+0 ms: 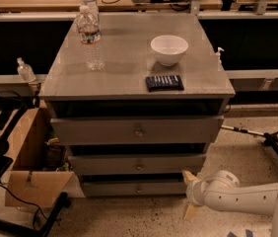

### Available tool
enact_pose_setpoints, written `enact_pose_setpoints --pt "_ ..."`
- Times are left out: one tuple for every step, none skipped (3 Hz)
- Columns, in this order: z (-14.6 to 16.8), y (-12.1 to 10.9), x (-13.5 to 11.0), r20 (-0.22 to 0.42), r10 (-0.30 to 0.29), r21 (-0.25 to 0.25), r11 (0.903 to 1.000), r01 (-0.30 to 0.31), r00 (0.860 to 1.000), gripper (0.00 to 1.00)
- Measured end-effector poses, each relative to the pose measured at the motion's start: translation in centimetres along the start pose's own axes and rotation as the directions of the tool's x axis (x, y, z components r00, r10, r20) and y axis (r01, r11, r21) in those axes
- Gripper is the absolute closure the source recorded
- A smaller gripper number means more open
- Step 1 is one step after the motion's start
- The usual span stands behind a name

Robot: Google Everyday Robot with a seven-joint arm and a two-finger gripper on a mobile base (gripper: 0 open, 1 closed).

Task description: Open bottom drawer

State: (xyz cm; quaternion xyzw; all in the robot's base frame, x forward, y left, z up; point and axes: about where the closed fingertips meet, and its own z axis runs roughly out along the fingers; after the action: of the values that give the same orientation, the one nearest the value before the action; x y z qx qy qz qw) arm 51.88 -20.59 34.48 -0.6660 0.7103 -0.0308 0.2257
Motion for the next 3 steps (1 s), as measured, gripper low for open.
enact_pose_setpoints --pt "1.0 0.3 -0.1 0.003 0.006 -0.014 0.9999 -0.006 1.000 0.00" --pt "6.8 1.1 -1.4 0.020 0.023 -0.071 0.9972 -0.021 1.000 0.00" --pt "11.8 1.6 -2.9 0.045 0.035 -0.111 0.9934 -0.030 0.998 0.00"
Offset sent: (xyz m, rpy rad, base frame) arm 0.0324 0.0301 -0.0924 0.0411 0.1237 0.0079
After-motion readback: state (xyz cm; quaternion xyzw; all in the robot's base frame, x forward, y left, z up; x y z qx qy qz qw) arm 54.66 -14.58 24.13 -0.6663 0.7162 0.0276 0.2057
